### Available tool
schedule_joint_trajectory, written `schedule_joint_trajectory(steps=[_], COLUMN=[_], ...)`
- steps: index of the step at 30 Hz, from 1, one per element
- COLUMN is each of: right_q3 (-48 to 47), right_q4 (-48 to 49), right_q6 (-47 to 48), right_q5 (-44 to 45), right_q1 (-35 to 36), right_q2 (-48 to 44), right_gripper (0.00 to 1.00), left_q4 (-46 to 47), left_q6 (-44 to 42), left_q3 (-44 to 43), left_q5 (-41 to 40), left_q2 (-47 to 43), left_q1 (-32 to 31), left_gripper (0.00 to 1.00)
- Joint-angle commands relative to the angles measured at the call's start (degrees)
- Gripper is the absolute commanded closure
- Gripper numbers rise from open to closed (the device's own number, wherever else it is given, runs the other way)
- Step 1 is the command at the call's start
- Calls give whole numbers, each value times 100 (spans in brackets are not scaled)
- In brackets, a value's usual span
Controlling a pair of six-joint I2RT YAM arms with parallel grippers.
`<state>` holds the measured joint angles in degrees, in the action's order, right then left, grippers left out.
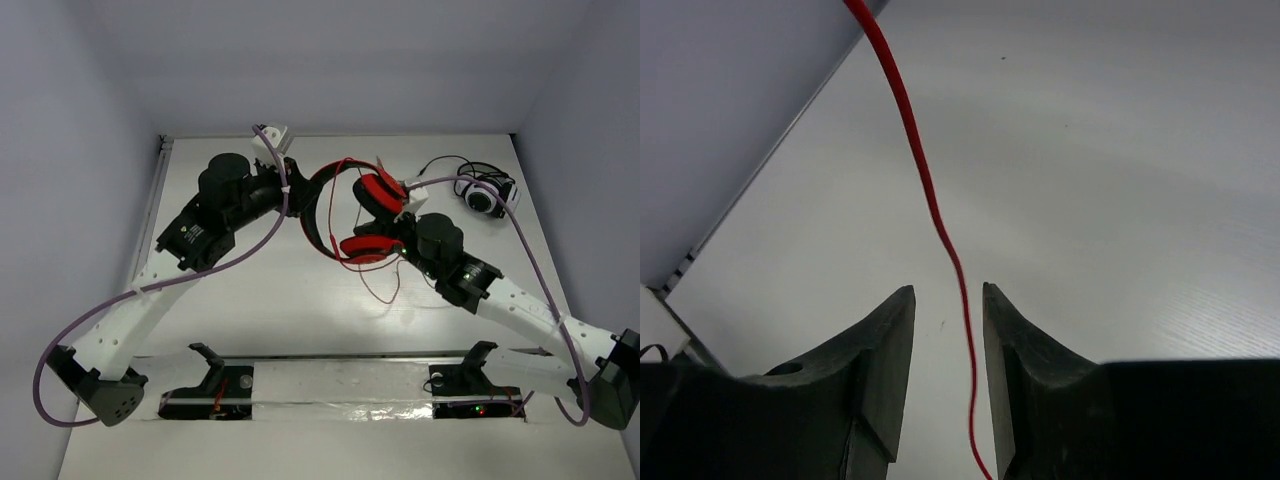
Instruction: Wrap the headphones
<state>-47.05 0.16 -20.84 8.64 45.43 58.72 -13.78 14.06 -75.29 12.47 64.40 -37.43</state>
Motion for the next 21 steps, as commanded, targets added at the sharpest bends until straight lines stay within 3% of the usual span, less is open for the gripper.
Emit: schedule_joint_trajectory(steps=[1,6,21], right_q3=[204,608,1101], right_q4=[1415,2144,3033], right_q6=[-113,-210,-228], right_q5=[-583,-898,-900], right_q1=[-43,-218,-465], right_q2=[60,481,1238], right_gripper=[60,48,42], left_q4=[280,166,-467], left_q6=[325,527,474], left_q3=[-539,-960,-2165], left_q5=[-148,-227,-192], left_q2=[-139,19,442], left_q1=[60,113,113], left_gripper=[100,100,100])
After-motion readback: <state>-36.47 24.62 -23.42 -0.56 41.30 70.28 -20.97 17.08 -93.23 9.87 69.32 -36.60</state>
